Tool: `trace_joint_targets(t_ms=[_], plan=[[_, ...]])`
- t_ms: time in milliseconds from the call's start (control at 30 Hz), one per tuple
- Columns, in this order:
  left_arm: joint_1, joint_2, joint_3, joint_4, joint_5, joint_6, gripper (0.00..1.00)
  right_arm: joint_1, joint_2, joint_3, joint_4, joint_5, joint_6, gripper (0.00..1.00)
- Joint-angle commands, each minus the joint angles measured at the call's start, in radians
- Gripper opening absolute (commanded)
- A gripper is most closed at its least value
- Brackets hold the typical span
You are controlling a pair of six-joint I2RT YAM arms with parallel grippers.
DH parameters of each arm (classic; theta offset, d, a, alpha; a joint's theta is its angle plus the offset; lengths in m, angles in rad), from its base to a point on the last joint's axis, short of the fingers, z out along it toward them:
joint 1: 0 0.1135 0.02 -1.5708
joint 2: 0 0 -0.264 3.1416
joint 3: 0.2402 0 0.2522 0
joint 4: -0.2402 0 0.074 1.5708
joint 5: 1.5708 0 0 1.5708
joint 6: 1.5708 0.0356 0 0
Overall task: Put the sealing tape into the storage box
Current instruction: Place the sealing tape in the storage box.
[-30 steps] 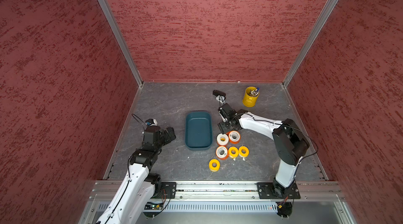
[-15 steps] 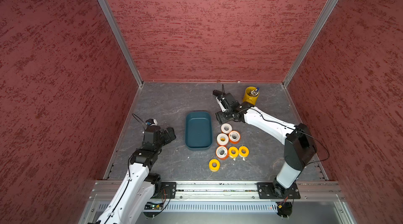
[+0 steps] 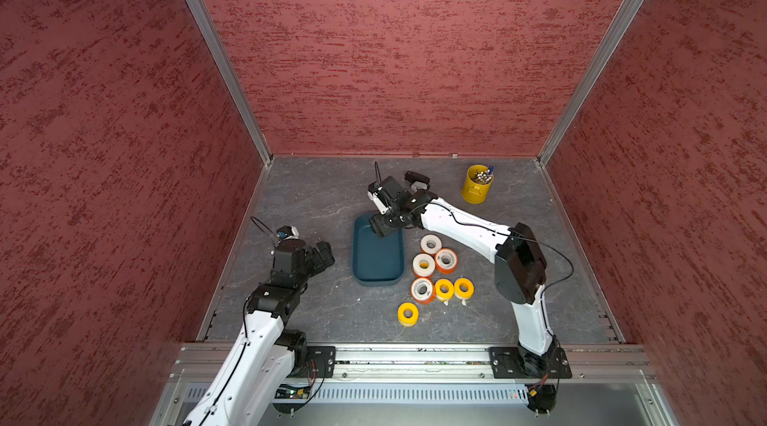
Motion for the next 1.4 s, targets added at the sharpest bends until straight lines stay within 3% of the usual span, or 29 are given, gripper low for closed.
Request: trace_joint_targets(t_ms=[0,567,1367], plan=[[-0.004,-0.003,-0.006,0.017,-0.011,-0.006,1.0,0.007,0.046,0.063,-0.045,0.003,-0.017,0.68],[-0.006,0.002,-0.006,0.017,-0.018,-0.007,1.0,0.008,0.187,0.146,-0.061,0.168,-0.064,0.71],[-0.009,0.034,0.0,0.025,-0.017,-0.004,1.0,0.027,0.225,0.145,-0.057,0.323,-0.108,0.83]])
